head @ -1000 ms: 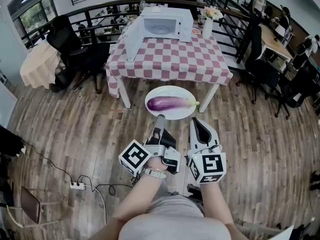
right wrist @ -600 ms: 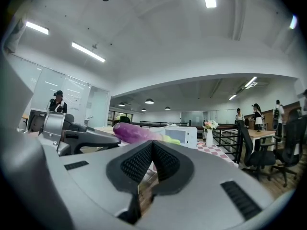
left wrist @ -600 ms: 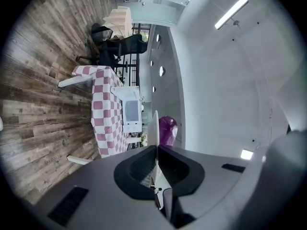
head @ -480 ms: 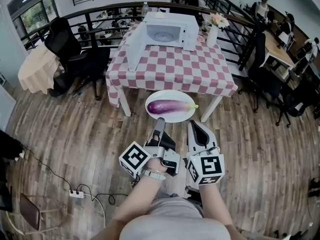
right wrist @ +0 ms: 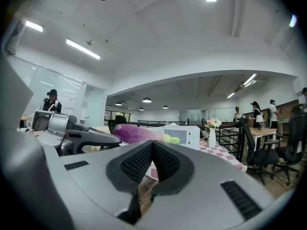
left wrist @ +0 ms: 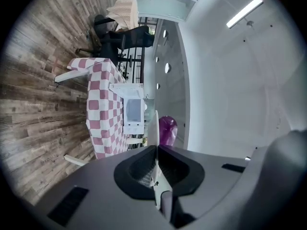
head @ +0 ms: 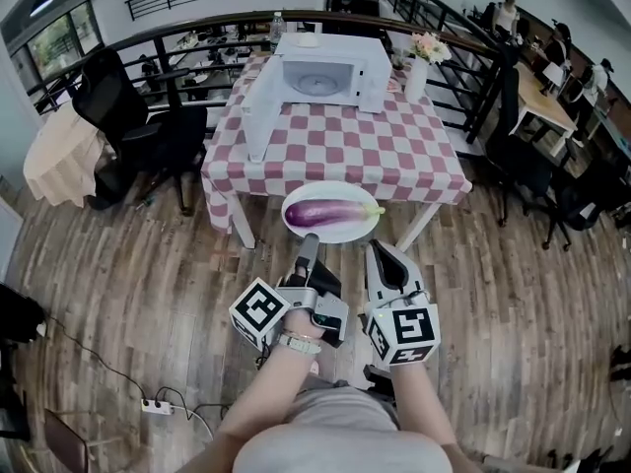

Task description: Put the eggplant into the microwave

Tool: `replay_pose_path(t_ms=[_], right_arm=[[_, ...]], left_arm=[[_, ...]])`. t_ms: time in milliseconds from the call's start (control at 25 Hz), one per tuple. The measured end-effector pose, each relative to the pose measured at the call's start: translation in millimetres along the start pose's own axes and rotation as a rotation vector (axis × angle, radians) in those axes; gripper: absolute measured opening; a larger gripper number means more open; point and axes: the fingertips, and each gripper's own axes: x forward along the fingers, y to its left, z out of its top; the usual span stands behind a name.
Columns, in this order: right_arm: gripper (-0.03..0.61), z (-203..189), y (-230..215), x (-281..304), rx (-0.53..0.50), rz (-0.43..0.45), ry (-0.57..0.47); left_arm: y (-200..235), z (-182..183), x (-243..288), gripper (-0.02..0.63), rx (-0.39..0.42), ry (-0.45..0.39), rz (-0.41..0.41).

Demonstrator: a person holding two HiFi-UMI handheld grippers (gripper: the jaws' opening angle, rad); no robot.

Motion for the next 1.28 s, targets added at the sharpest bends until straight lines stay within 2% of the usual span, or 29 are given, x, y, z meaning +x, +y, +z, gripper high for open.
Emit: replay_pose_path(t_ms=[360,640,1080,1280], right_arm=[[0.025,0,1,51,0.010,-0.022,-0.004],[0.025,-5,0,70,-0.006,-0.009,-0.003],[0.025,-9,-30,114,0.017,-0.017,-0.009],[0.025,-12,-47,141,0.024,-0.004,-0.005]], left_arm=[[4,33,39,0.017,-0.030,0.045,-0.023],[10,39,55,0.017,-0.035,0.070,-0.021],[28,55,100,0.017,-0.019,0.056,0.017],[30,62,133,0.017,-0.048,0.032,-0.014]])
